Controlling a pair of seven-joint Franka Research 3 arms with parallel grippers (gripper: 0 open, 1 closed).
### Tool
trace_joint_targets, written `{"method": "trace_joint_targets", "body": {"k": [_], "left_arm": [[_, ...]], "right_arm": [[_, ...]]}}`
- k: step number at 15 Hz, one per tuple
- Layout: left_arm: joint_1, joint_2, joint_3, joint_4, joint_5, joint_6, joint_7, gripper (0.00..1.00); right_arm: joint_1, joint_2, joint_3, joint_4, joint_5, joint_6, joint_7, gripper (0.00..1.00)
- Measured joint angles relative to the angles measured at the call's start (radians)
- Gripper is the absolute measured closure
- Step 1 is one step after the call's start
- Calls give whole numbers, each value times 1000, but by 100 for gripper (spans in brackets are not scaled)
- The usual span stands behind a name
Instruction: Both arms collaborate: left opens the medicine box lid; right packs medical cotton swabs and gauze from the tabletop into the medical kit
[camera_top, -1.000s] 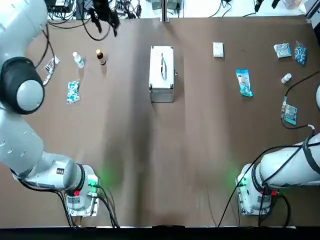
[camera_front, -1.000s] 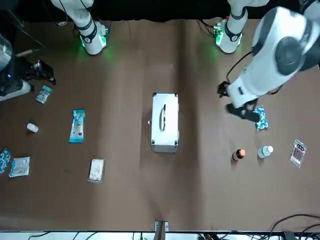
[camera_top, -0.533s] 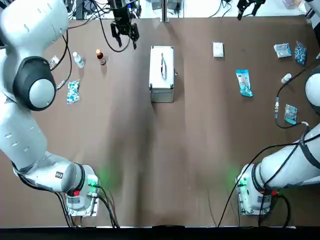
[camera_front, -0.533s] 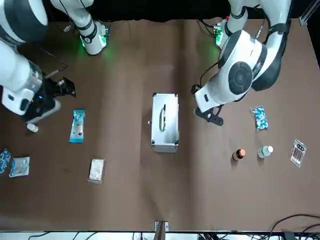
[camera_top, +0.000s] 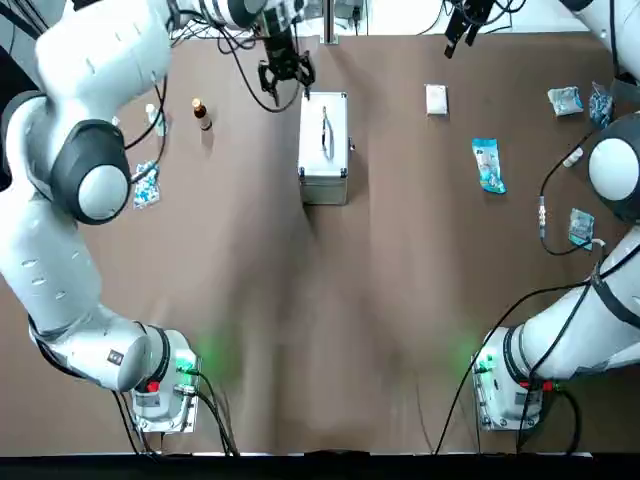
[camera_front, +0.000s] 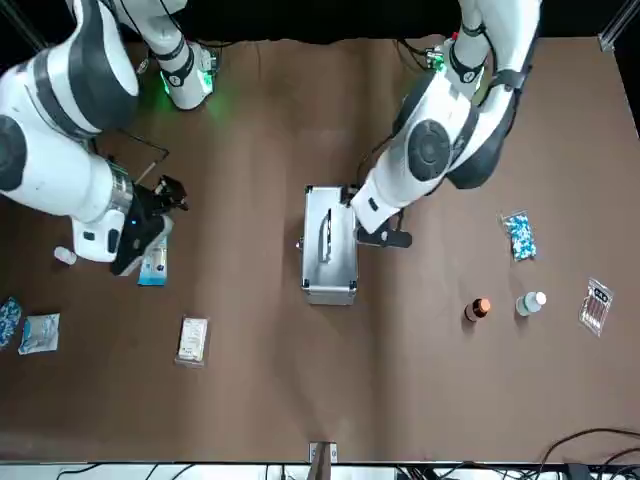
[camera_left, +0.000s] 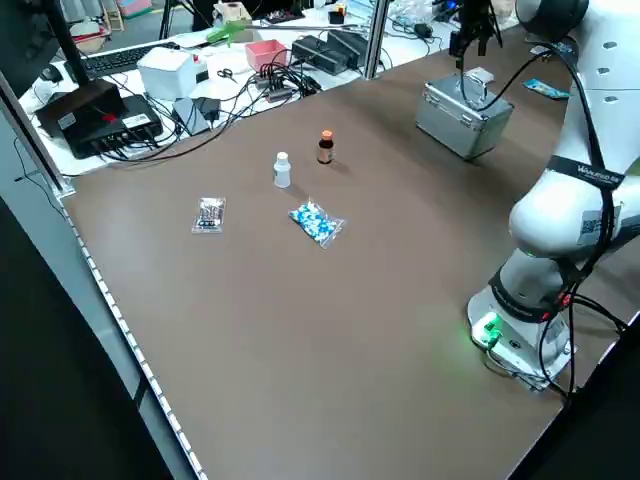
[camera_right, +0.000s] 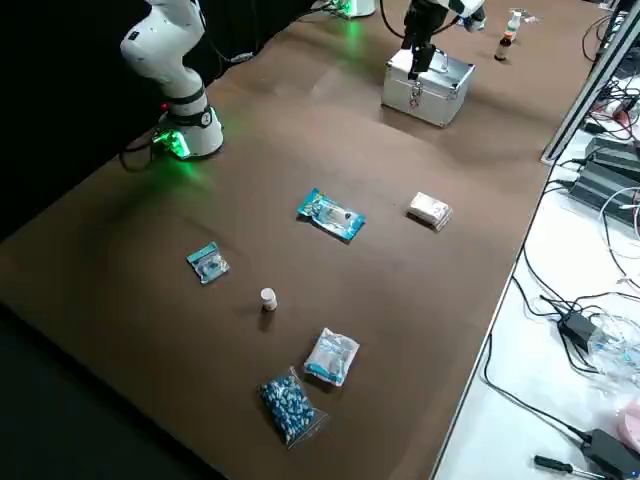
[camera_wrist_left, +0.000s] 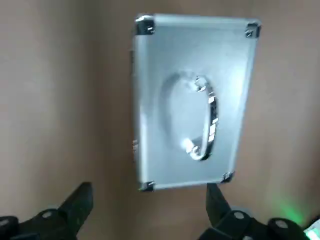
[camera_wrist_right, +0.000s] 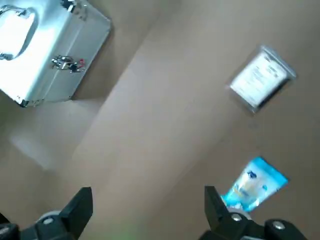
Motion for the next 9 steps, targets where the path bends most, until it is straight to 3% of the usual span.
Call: {"method": "trace_joint_targets", "body": {"k": [3, 8, 9], "left_arm": [[-37, 27, 1, 1, 0, 72, -56, 0], [-78, 92, 6, 1, 39, 207, -119, 2], [-83, 104, 7, 1, 56, 229, -139, 6]], "right_arm": [[54, 43, 1, 0, 0, 24, -101, 1], [127, 131, 2, 0, 26, 191, -437, 1], [132, 143, 2, 0, 50, 203, -498, 1]]}}
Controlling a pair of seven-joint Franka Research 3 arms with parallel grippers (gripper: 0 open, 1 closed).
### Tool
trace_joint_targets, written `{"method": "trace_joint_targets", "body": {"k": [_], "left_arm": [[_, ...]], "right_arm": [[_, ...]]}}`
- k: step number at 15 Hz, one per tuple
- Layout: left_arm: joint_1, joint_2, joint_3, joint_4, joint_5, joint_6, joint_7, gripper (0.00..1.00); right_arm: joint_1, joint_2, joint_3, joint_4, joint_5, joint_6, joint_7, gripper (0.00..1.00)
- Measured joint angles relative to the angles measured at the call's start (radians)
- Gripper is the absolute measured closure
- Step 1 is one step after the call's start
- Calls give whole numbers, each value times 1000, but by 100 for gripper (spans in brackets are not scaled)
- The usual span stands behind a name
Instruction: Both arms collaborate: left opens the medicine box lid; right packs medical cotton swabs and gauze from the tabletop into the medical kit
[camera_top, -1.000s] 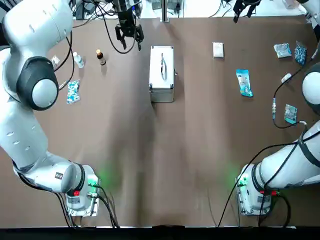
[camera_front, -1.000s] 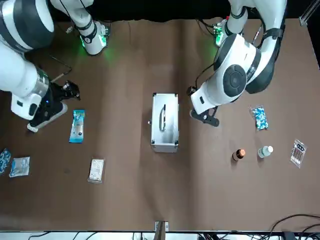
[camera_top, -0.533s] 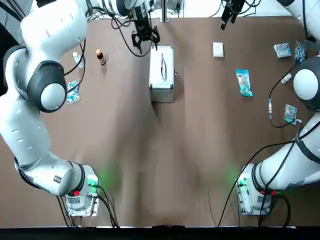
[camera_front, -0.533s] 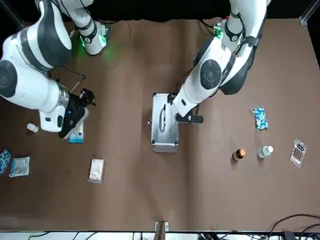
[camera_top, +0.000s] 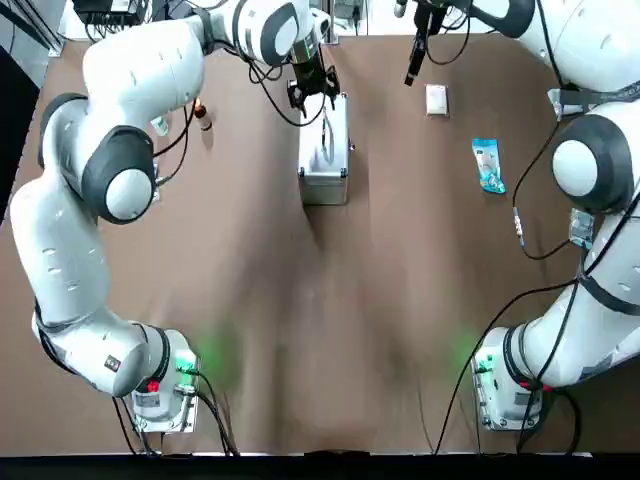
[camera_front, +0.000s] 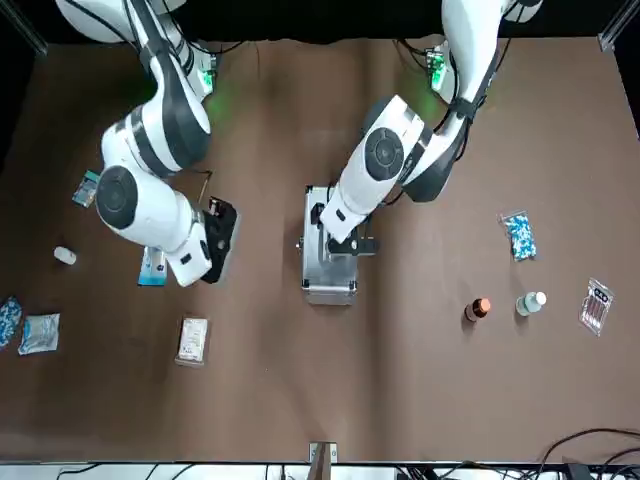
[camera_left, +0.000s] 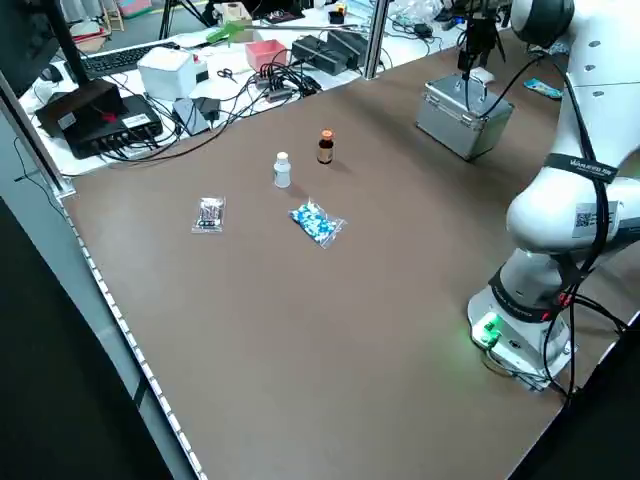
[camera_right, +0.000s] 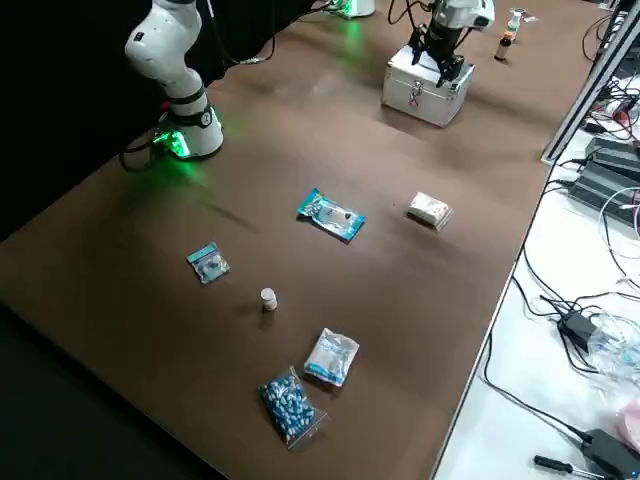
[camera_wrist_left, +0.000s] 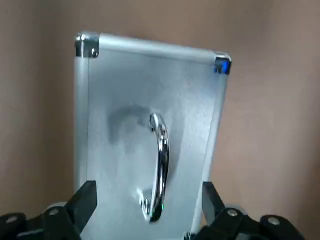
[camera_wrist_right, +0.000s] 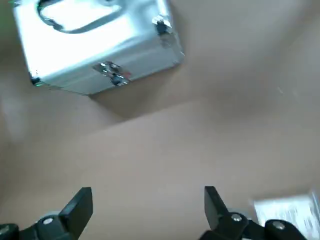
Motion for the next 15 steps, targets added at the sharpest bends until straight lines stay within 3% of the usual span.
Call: {"method": "trace_joint_targets", "body": {"k": [3, 5, 7, 9, 14, 15], "left_arm": [[-17, 29, 1, 2, 42, 31, -17, 8], [-25, 41, 2, 5, 51, 36, -31, 21], [-27, 47, 5, 9, 55, 38, -31, 26], [-27, 48, 7, 15, 72, 38, -31, 41], [-30, 49, 7, 18, 92, 38, -32, 53], [-33, 49, 7, 18, 94, 38, -32, 56]], "right_arm": [[0, 52, -3, -1, 71, 52, -160, 1], [-2, 96, -6, -3, 134, 95, -295, 1], [-12, 142, -14, -6, 235, 111, -422, 1], [-25, 186, -15, -9, 298, 125, -529, 1], [-13, 228, -9, -97, 448, 227, -593, 2], [-10, 228, -8, -117, 474, 237, -596, 7]]}}
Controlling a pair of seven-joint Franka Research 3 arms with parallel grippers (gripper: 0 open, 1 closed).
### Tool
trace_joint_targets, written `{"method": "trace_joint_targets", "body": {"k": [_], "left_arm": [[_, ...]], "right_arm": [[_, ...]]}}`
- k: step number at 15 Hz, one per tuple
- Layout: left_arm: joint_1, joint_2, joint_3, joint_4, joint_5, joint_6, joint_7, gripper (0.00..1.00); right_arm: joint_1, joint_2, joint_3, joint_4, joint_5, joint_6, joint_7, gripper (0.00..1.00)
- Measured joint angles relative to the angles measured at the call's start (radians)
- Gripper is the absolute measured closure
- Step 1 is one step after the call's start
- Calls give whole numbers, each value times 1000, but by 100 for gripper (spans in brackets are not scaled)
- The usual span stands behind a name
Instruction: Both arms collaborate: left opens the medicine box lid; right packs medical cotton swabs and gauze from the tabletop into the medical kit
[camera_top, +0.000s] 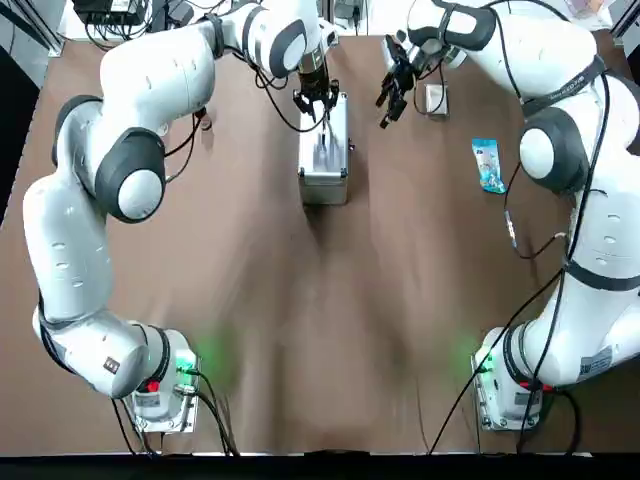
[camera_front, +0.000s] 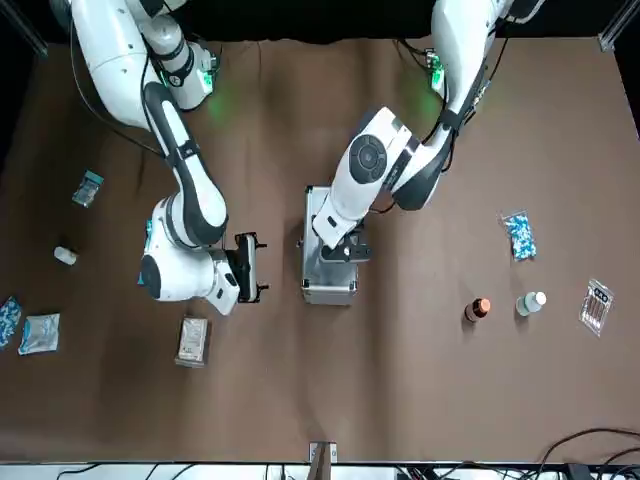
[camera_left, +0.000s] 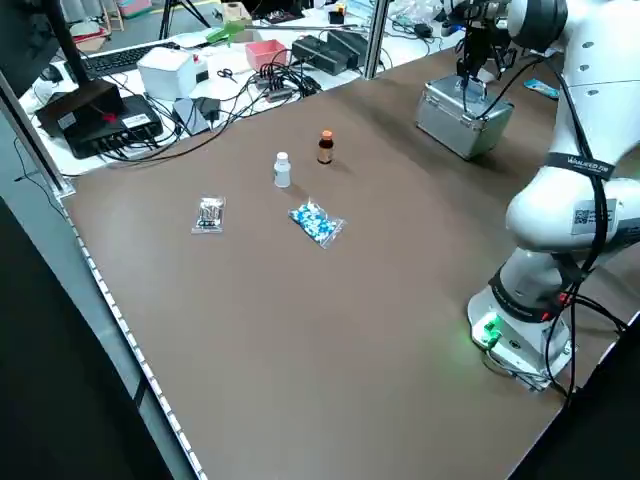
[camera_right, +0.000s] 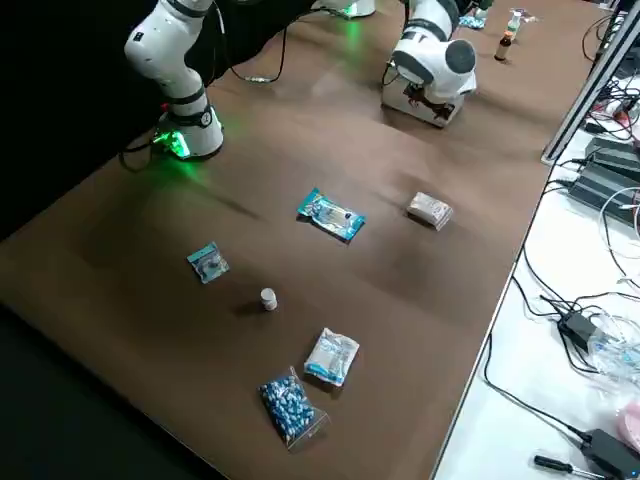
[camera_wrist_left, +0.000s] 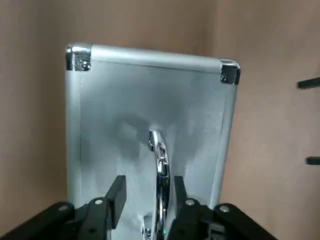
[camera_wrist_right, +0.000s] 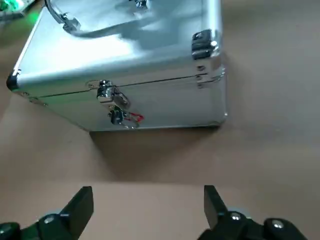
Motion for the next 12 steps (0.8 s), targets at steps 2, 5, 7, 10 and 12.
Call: {"method": "trace_joint_targets", "body": {"k": [2, 5, 7, 10, 12], "left_arm": [[-6, 0, 0, 0, 1, 0, 0, 58], [-9, 1, 0, 0, 2, 0, 0, 66], [-9, 2, 0, 0, 2, 0, 0, 71], [-9, 2, 0, 1, 6, 0, 0, 77], [-9, 2, 0, 1, 8, 0, 0, 78]], "right_arm": [[3, 0, 0, -43, 59, 26, -12, 9], [7, 0, 2, -101, 127, 58, -44, 9], [22, -2, 5, -116, 148, 60, -49, 9], [60, -15, 7, -133, 201, 65, -49, 9], [83, -28, 8, -143, 214, 77, -49, 13]]}}
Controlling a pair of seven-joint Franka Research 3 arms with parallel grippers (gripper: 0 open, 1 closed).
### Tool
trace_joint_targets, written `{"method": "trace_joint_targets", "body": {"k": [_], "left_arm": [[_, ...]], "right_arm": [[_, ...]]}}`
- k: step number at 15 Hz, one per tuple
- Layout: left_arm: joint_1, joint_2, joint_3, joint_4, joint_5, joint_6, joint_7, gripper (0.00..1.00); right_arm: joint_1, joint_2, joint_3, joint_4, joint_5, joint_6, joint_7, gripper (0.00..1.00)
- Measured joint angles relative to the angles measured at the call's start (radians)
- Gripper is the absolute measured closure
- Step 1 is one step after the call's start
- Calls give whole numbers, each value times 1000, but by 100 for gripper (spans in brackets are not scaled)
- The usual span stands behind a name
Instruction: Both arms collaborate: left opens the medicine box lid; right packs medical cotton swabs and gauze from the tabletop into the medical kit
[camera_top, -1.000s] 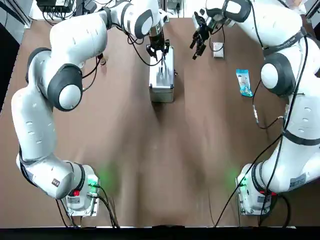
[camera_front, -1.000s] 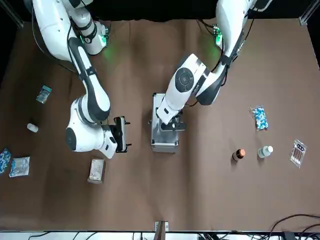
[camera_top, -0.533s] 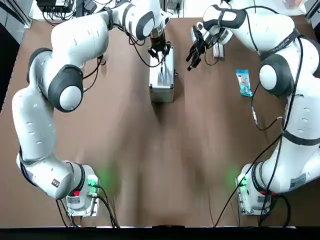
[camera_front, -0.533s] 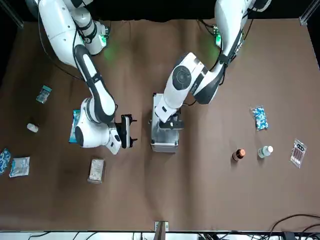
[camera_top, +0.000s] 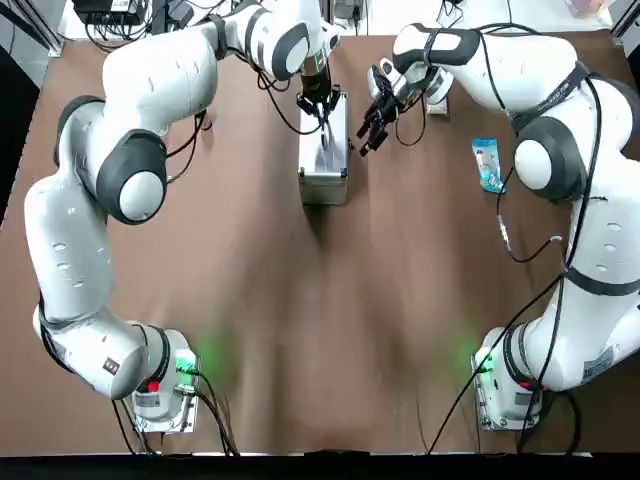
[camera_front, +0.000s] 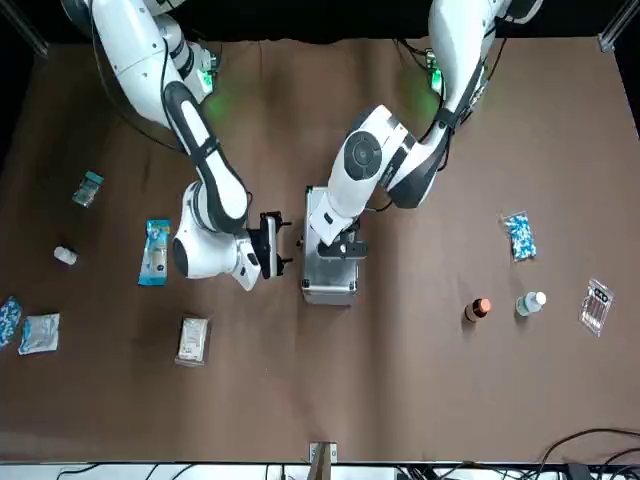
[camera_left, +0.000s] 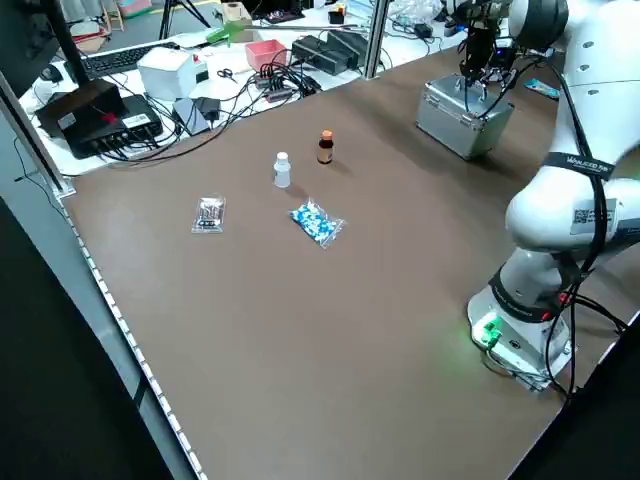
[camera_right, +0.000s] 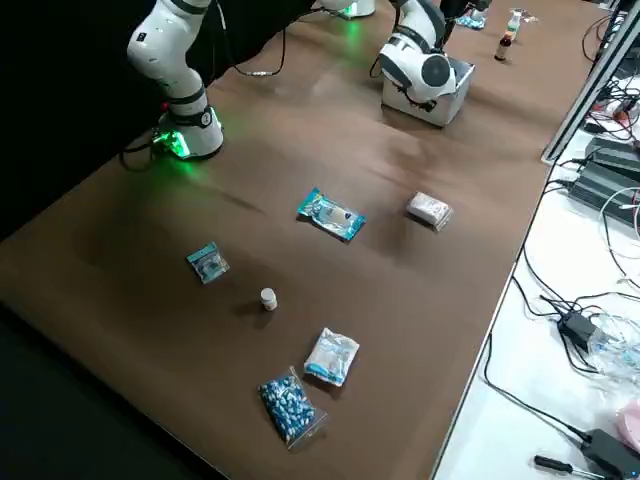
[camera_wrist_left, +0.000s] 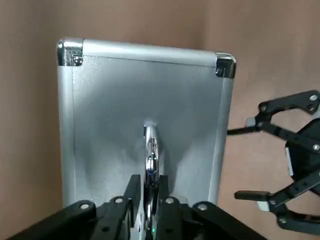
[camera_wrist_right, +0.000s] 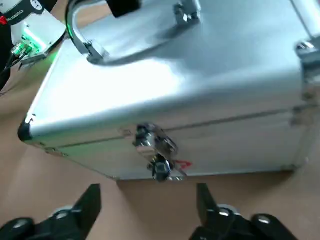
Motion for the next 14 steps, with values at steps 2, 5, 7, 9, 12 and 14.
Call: {"method": "trace_joint_targets", "body": {"k": [2, 5, 7, 9, 12, 14], "left_arm": [[0, 0, 0, 0, 2, -1, 0, 85], [-1, 0, 0, 1, 11, -3, 2, 87], [-2, 0, 0, 1, 14, -3, 2, 87], [-2, 0, 0, 1, 14, -3, 2, 87], [-2, 0, 0, 1, 14, -3, 2, 87], [-2, 0, 0, 1, 14, -3, 2, 87]], "right_arm": [[13, -12, 0, -7, 6, 4, 0, 18], [26, -31, 0, -27, 17, 23, 0, 25], [32, -35, 0, -32, 19, 32, 0, 28], [32, -35, 0, -34, 20, 36, 0, 33], [37, -35, 0, -38, 34, 52, 0, 34], [44, -35, 0, -38, 39, 61, 0, 34]]}}
